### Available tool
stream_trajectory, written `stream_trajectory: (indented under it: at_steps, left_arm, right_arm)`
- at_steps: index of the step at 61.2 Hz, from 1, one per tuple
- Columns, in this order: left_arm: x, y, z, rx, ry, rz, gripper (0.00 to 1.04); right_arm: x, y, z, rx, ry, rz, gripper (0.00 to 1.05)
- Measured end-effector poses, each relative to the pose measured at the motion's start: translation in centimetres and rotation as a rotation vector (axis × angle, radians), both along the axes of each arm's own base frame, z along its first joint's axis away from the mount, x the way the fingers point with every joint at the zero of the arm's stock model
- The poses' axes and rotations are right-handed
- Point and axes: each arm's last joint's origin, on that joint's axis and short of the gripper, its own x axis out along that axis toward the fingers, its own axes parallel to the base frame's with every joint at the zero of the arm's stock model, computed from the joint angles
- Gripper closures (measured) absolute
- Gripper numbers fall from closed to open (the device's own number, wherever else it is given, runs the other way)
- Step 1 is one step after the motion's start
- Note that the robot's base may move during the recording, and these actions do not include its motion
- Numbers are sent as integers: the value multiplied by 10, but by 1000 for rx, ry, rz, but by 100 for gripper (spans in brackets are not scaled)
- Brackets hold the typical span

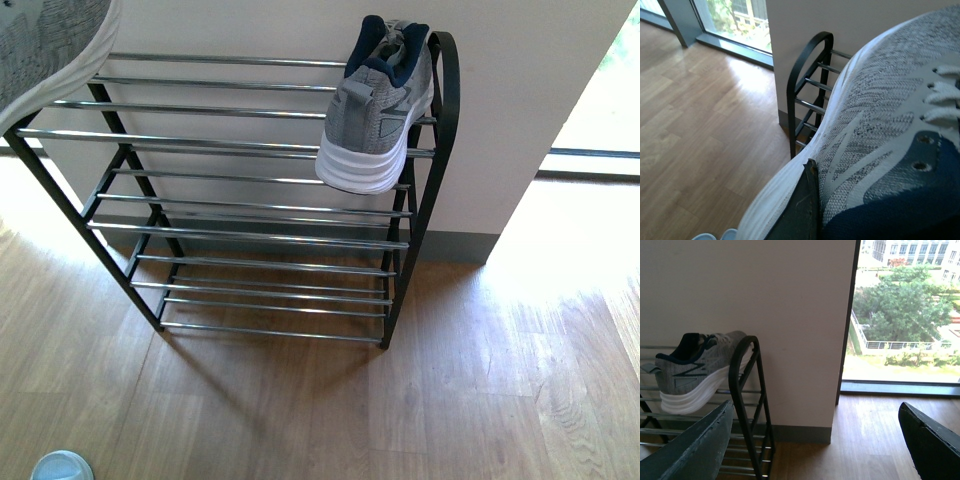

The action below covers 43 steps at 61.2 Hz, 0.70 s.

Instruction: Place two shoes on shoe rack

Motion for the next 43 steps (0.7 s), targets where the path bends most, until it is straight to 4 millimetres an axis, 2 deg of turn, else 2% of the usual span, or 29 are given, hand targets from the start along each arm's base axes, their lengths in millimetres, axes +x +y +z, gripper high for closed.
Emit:
stream_trajectory:
  at_steps: [10, 11, 21, 33, 43]
  left_arm:
    - [65, -10, -9, -203, 84, -80, 103]
    - [76, -13, -13, -231, 102, -100, 103]
    - [129, -45, -35, -333, 200, -212, 103]
    - [172, -80, -50, -424, 252, -284, 103]
    - [197, -96, -55, -460, 271, -283, 103]
  right_arm:
    - [0, 0, 0, 0, 0, 0, 9]
    - [0, 0, 0, 0, 0, 0, 9]
    - [0, 0, 0, 0, 0, 0, 9]
    - [0, 0, 0, 0, 0, 0, 9]
    - [0, 0, 0, 0, 0, 0, 9]
